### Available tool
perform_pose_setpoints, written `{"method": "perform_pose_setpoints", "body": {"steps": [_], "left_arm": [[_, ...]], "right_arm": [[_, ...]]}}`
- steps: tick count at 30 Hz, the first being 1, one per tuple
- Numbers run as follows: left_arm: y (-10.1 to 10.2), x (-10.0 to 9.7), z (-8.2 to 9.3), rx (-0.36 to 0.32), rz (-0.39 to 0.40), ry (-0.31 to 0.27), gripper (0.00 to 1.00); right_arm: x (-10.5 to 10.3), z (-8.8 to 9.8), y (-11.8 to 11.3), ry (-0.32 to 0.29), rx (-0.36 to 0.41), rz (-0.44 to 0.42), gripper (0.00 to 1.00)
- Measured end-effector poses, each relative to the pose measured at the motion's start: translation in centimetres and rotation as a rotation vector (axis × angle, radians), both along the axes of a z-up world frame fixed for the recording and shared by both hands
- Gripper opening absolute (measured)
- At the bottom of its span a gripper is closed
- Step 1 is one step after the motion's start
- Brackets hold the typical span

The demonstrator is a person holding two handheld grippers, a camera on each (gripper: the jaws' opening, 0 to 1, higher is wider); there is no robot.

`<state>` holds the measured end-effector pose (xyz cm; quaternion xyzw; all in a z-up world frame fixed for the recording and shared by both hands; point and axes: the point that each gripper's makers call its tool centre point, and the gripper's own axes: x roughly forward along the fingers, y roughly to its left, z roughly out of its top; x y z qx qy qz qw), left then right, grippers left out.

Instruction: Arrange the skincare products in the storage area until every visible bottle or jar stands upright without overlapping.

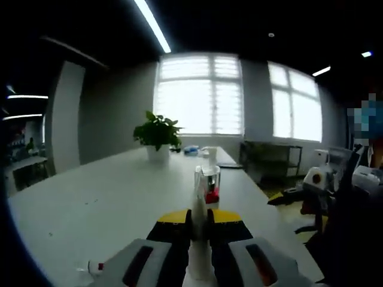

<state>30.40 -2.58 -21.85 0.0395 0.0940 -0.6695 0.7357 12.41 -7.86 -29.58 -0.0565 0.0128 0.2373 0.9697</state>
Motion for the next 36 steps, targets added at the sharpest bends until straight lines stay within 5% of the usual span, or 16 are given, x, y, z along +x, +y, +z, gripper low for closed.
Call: {"method": "perform_pose_setpoints", "body": {"steps": [14,26,36], "left_arm": [[-1.0,-0.2,0.0,-0.008,-0.024,0.025,0.1],[-1.5,-0.6,0.1,-0.007,-0.034,-0.02,0.12],[-0.3,0.1,1.2,-0.029,0.006,-0.058,0.32]], "right_arm": [[0.2,-0.2,0.1,0.008,-0.001,-0.001,1.0],[0.3,-0.4,0.4,0.013,0.013,0.011,1.0],[0.5,-0.6,0.4,0.023,0.031,0.017,1.0]]}}
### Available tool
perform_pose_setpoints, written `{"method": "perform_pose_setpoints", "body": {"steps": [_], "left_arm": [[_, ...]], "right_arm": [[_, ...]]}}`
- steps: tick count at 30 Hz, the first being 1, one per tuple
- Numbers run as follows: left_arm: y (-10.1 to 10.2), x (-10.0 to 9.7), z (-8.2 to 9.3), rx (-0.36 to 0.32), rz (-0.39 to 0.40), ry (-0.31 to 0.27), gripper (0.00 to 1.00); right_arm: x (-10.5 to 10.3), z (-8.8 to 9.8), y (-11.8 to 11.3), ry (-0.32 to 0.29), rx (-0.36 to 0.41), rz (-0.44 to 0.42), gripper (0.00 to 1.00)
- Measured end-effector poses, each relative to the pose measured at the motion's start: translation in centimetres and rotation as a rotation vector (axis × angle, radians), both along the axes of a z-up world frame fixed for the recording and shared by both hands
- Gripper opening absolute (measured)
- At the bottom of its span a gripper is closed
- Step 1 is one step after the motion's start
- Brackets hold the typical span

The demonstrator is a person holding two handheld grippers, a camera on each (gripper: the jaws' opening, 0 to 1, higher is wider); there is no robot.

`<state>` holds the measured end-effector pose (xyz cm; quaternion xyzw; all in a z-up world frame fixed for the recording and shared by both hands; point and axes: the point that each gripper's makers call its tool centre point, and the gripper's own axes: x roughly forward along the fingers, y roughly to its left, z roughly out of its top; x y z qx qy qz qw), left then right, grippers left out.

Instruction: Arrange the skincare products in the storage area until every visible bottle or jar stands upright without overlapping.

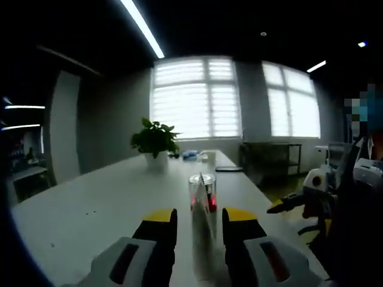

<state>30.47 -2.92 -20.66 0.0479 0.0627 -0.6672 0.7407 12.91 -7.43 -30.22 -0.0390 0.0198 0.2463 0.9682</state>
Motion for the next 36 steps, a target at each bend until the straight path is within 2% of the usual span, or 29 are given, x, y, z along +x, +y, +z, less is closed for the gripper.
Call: {"method": "perform_pose_setpoints", "body": {"steps": [3,6,10,15,17,19,22,24,26,30,33,36], "left_arm": [[0.7,-0.3,0.3,-0.026,0.006,0.025,0.39],[1.5,-0.6,0.3,-0.039,0.024,0.03,0.4],[2.8,-0.8,-0.3,-0.025,0.09,0.02,0.5],[4.8,-1.6,-1.2,-0.025,0.153,0.031,0.53],[5.7,-1.7,-1.6,-0.029,0.186,0.038,0.58],[6.6,-1.4,-1.9,-0.049,0.238,0.075,0.71],[7.6,-2.0,-2.0,-0.08,0.272,0.101,0.76],[8.7,-2.5,-1.6,-0.133,0.311,0.117,0.8],[9.7,-2.8,-1.6,-0.157,0.345,0.128,0.85],[11.6,-3.8,-1.8,-0.175,0.394,0.11,0.99],[12.8,-5.0,-2.5,-0.148,0.412,0.079,0.99],[13.7,-5.5,-3.1,-0.117,0.432,0.075,0.99]], "right_arm": [[0.0,0.1,0.3,0.0,-0.001,0.011,1.0],[0.0,0.5,0.7,-0.006,0.025,0.026,1.0],[0.2,1.0,1.2,-0.013,0.015,0.04,1.0],[0.6,1.4,1.7,-0.019,-0.009,0.055,1.0],[0.8,1.4,2.1,-0.017,-0.017,0.068,1.0],[1.0,1.6,2.5,-0.02,-0.022,0.081,1.0],[1.1,1.8,2.9,-0.018,-0.024,0.098,1.0],[1.3,2.1,3.3,-0.022,-0.022,0.112,1.0],[1.4,2.1,3.7,-0.022,-0.028,0.121,1.0],[1.9,2.2,4.1,-0.018,-0.041,0.136,1.0],[2.3,2.3,4.4,-0.02,-0.061,0.14,1.0],[2.5,2.8,4.7,-0.03,-0.075,0.145,1.0]]}}
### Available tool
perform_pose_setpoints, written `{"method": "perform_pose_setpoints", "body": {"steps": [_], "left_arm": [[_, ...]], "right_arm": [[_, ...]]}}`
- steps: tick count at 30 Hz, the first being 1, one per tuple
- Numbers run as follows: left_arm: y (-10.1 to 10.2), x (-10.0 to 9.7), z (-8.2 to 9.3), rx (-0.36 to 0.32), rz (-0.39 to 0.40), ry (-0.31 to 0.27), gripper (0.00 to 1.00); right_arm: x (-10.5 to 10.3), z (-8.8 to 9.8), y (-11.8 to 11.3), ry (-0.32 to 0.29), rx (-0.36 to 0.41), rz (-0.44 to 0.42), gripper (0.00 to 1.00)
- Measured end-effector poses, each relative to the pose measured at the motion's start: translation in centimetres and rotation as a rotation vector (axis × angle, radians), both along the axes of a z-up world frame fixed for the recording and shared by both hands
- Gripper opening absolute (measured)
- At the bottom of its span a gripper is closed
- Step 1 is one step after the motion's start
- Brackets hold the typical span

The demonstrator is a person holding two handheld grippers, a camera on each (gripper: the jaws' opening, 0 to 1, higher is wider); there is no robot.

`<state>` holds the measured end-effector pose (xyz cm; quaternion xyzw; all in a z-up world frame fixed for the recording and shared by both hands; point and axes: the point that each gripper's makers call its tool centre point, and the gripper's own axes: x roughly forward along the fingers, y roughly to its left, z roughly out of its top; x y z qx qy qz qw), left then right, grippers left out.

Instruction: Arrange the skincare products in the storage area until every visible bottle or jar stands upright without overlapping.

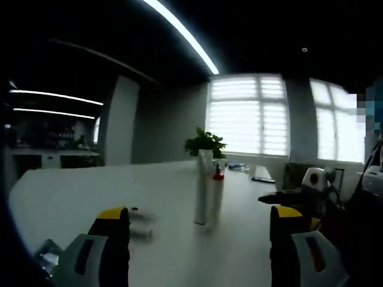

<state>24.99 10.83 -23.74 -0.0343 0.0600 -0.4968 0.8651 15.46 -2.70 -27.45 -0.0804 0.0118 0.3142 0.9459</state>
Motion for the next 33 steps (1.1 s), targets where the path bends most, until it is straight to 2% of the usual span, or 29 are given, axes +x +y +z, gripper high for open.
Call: {"method": "perform_pose_setpoints", "body": {"steps": [3,12,15,19,27,30,33], "left_arm": [[0.9,-0.7,-0.4,0.016,0.018,0.0,0.99],[4.2,-3.0,-1.5,-0.013,0.079,0.006,0.99],[5.0,-4.0,-1.5,-0.06,0.087,0.048,0.99],[5.5,-5.2,-1.4,-0.065,0.084,0.066,0.99],[5.6,-7.3,-1.2,-0.042,0.068,0.04,0.99],[6.3,-7.5,-1.2,-0.036,0.083,0.02,0.99],[6.9,-7.5,-1.2,-0.042,0.09,0.021,0.99]], "right_arm": [[0.3,0.4,0.6,-0.006,-0.007,0.01,1.0],[1.2,0.9,2.8,-0.006,-0.019,0.034,1.0],[1.7,1.2,3.4,-0.001,-0.035,0.031,0.99],[2.3,1.9,3.7,-0.004,-0.069,0.012,0.98],[3.2,5.1,4.4,-0.02,-0.101,-0.002,0.96],[3.9,6.8,4.1,-0.008,-0.114,0.001,0.95],[4.6,9.0,3.6,-0.028,-0.131,-0.012,0.95]]}}
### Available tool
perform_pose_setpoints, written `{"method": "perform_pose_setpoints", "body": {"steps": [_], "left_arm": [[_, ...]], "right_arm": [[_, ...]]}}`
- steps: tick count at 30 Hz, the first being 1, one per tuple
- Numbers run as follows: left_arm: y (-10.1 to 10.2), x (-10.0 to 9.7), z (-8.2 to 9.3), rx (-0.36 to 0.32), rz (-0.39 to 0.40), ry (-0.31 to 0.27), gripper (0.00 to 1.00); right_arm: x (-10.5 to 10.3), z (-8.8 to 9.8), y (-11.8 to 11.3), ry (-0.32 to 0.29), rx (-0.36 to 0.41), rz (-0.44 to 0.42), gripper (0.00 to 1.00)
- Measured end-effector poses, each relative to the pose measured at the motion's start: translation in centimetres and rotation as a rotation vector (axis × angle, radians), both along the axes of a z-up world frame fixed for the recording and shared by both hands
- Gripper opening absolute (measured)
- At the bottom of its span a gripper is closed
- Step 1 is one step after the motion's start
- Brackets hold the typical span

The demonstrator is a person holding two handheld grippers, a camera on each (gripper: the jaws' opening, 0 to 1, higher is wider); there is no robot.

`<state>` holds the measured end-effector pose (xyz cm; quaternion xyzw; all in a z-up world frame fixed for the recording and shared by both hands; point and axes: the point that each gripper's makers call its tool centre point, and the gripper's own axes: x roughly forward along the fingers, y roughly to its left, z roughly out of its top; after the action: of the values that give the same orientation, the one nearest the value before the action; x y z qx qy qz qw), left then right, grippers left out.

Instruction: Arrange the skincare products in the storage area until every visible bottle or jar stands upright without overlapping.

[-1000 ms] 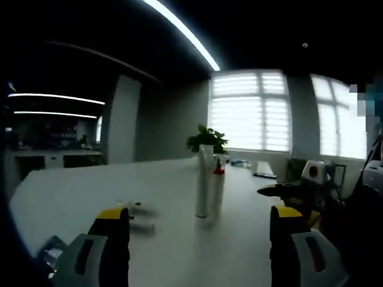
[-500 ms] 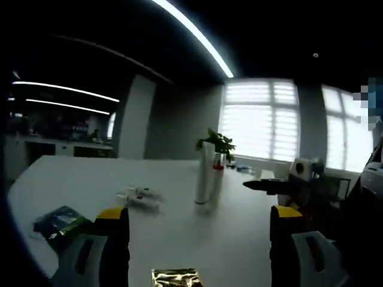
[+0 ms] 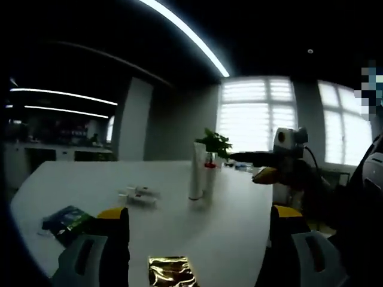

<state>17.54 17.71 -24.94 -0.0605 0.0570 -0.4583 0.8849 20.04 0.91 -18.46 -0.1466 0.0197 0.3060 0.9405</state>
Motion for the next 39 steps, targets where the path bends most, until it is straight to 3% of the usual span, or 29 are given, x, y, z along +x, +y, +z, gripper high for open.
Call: {"method": "perform_pose_setpoints", "body": {"steps": [3,5,8,11,17,22,26,30,35,39], "left_arm": [[0.1,-0.1,-0.2,0.013,-0.005,0.006,0.99],[0.0,-0.3,-0.3,0.024,-0.012,0.0,0.99],[-0.3,-0.4,-0.5,0.031,-0.024,0.009,0.99],[-0.4,-0.3,-0.6,0.033,-0.025,0.017,0.99],[-0.4,-0.4,-0.8,0.039,-0.033,0.015,0.99],[0.1,-0.2,-0.9,0.037,-0.027,0.017,0.99],[0.0,-0.1,-1.4,0.061,-0.038,0.016,0.99],[-0.1,-0.2,-1.8,0.069,-0.053,0.03,0.99],[-0.1,0.0,-2.3,0.07,-0.06,0.043,0.99],[-0.6,0.1,-2.4,0.055,-0.08,0.054,0.99]], "right_arm": [[0.9,1.6,-0.5,0.019,-0.019,-0.011,0.93],[1.3,2.4,-0.6,0.074,-0.009,-0.003,0.91],[2.2,4.3,-0.3,0.088,-0.006,0.011,0.9],[3.9,4.7,-1.0,0.143,-0.076,-0.028,0.89],[7.6,6.0,-0.7,0.215,-0.092,-0.012,0.85],[10.1,6.2,0.3,0.293,-0.196,0.008,0.84],[12.2,5.5,0.9,0.387,-0.226,0.02,0.84],[15.7,4.9,0.5,0.462,-0.25,-0.012,0.85],[18.1,4.2,0.3,0.557,-0.293,-0.024,0.84],[19.6,3.4,0.6,0.593,-0.337,-0.039,0.81]]}}
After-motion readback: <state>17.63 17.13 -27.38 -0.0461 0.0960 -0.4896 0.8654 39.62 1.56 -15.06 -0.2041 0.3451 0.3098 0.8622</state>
